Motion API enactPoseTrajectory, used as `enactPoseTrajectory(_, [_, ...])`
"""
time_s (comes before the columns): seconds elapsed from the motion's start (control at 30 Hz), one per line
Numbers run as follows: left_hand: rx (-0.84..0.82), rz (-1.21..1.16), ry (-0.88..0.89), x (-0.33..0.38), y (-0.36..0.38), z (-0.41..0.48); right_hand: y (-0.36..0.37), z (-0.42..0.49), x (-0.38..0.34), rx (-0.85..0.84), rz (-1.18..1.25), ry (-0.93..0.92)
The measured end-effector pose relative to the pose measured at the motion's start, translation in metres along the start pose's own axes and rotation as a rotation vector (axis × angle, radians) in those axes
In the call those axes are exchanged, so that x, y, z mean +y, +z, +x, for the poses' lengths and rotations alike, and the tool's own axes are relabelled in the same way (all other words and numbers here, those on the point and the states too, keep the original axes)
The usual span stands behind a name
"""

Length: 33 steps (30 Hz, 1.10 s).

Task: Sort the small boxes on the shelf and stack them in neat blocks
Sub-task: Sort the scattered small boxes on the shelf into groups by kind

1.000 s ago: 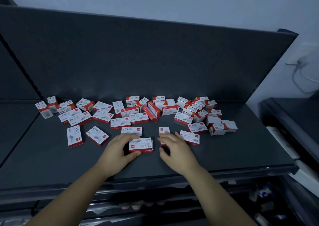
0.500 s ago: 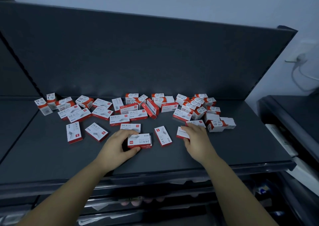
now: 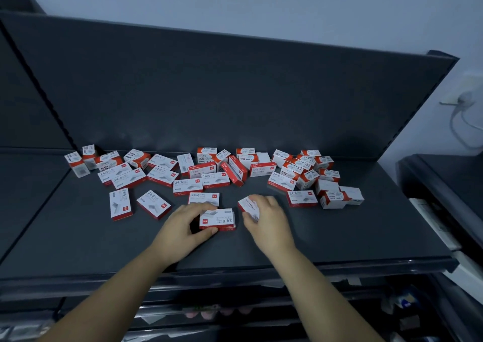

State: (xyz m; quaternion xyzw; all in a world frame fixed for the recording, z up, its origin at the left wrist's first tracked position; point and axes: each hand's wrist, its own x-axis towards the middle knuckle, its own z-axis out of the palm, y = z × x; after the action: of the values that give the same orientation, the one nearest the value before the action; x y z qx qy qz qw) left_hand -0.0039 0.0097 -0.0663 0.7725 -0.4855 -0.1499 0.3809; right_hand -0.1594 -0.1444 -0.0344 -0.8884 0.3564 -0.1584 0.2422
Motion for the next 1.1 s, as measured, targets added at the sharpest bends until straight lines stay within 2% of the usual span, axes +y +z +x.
enactPoseTrajectory(0.17, [-0.021, 0.077, 0.029, 0.004, 0.002, -0.001, 0.005, -0.007, 0.007, 0.04, 0.045, -0.01])
enactPoseTrajectory(0.37, [0.002, 0.124, 0.01, 0.016, 0.0, 0.001, -0.002, -0.004, 0.006, -0.058, -0.058, -0.037])
enactPoseTrajectory(0.6, [-0.151, 0.441, -0.066, 0.042, -0.006, 0.013, -0.016, 0.004, 0.026, -0.19, 0.069, -0.116])
enactPoseTrajectory(0.73, [-0.223, 0.54, -0.08, 0.049, -0.004, 0.018, -0.015, 0.006, 0.03, -0.206, -0.042, -0.17])
enactPoseTrajectory(0.83, [-0.271, 0.578, -0.119, 0.054, -0.006, 0.017, -0.014, 0.01, 0.032, -0.217, -0.021, -0.218])
enactPoseTrajectory(0.97, [-0.237, 0.576, -0.131, 0.056, -0.011, 0.006, -0.009, 0.02, 0.026, -0.265, 0.092, -0.235])
enactPoseTrajectory(1.1, [-0.107, 0.5, -0.175, 0.043, -0.026, -0.015, -0.001, 0.019, 0.011, -0.322, 0.276, -0.269])
